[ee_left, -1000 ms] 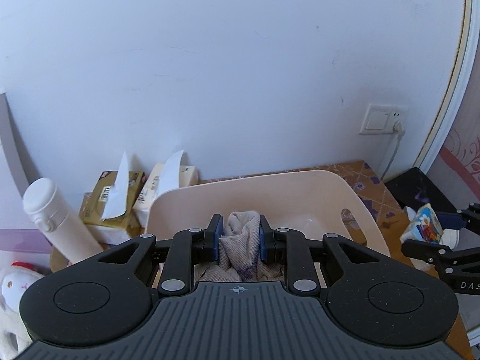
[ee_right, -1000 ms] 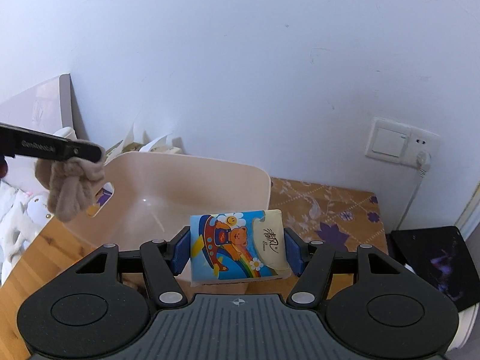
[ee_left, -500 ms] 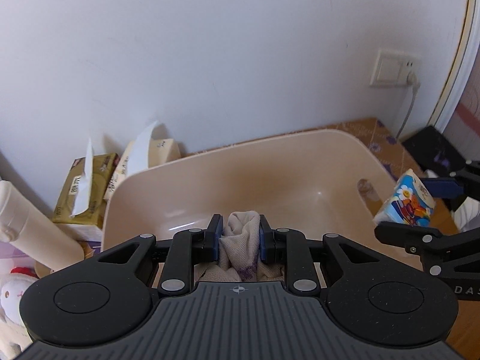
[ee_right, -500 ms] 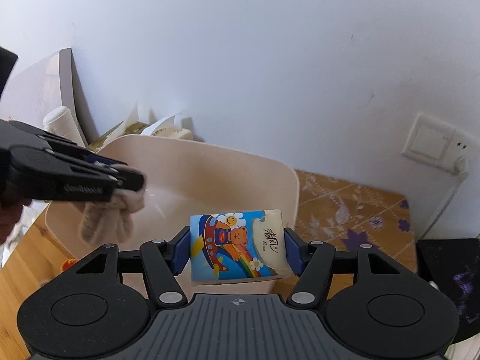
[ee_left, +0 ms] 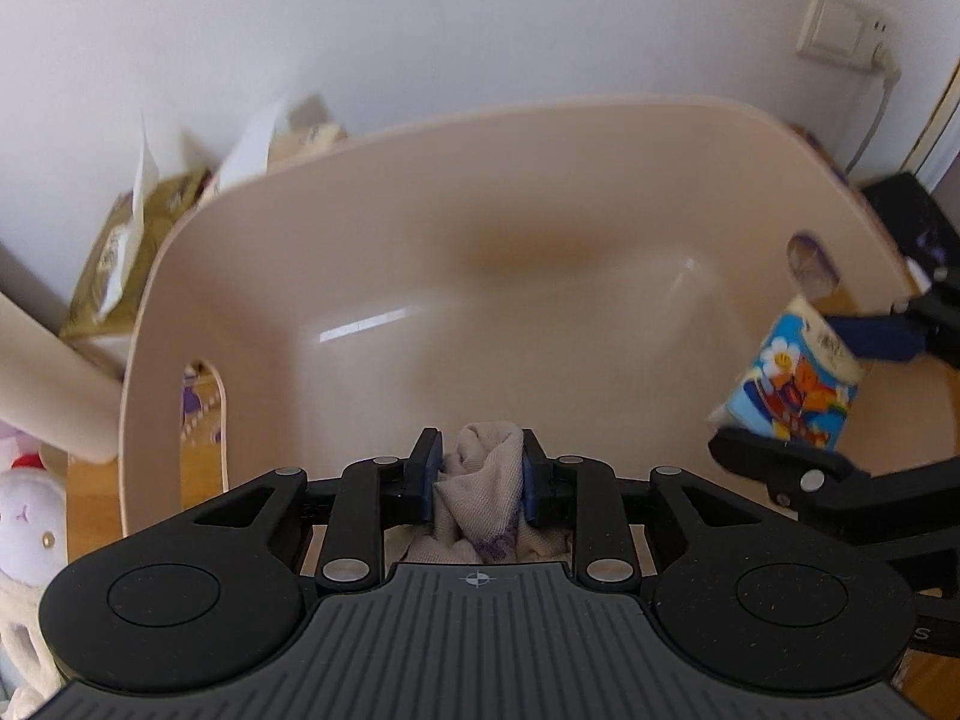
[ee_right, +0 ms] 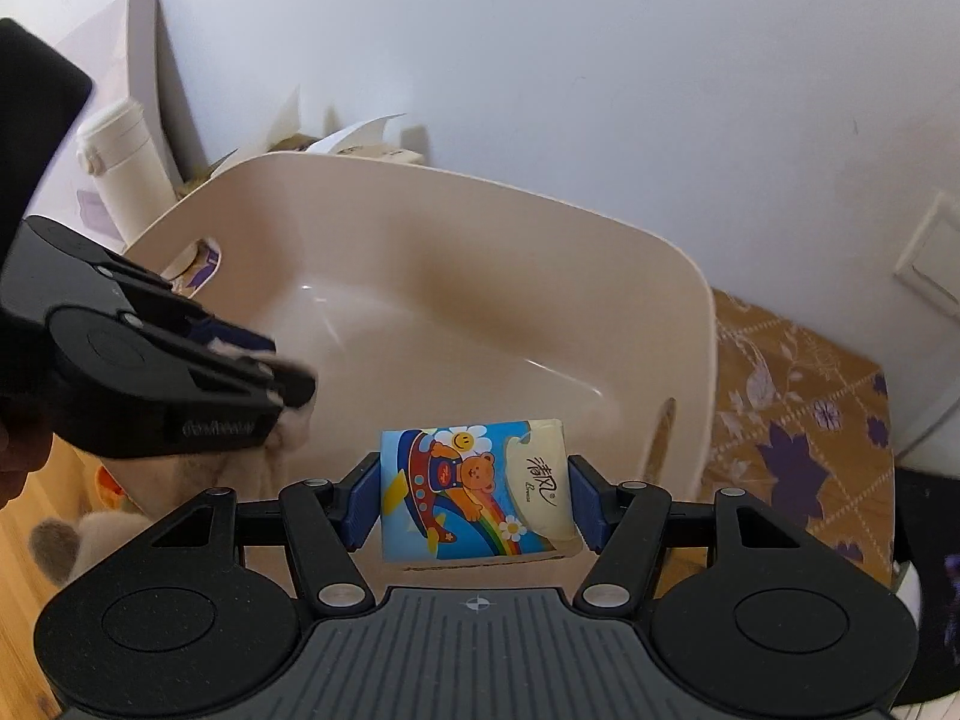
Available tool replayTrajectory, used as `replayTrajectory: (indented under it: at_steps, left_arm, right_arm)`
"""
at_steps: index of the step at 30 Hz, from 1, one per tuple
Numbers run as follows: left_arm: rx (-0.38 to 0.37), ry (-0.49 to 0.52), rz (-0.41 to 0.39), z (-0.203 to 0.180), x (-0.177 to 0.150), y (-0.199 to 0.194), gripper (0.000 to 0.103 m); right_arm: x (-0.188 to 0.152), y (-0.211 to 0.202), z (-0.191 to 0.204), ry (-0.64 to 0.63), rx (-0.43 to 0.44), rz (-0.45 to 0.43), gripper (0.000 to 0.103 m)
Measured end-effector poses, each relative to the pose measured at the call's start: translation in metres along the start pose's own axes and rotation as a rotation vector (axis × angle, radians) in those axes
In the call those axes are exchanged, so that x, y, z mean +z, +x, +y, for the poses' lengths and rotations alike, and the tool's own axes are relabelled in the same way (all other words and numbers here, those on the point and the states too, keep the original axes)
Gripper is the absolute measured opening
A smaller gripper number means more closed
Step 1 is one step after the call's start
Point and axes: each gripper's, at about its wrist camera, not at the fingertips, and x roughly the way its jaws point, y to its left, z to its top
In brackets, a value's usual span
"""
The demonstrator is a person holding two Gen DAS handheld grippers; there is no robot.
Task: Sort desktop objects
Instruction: 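Carry the sock and tissue pack over the basket and open both tools, then withdraw both tools from the basket back over the table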
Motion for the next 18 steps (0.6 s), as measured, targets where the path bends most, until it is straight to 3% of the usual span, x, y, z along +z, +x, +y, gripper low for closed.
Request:
replayTrajectory:
  at_steps: [4,6,8,11,18]
  left_arm:
    - [-0.012,-0.003,0.023,0.004,0.000,0.003,0.032]
    - [-0.028,-0.012,0.028,0.005,0.002,0.003,0.041]
    - [-0.038,-0.015,0.039,0.006,0.002,0.002,0.057]
    - [-0.019,-0.021,0.056,0.005,0.001,0.001,0.062]
    - [-0.007,-0.019,0.020,0.010,-0.005,-0.016,0.071]
  right_arm:
    - [0.000,0.004,0.008,-0.009,-0.014,0.023,0.062]
    - [-0.001,0.003,0.009,0.003,-0.021,0.024,0.062]
    - [0.000,0.003,0.009,0.022,-0.025,0.020,0.069]
    - [-0.001,0.001,0.009,0.044,-0.023,0.015,0.070]
    - [-0.008,-0.014,0.008,0.121,-0.043,0.003,0.087]
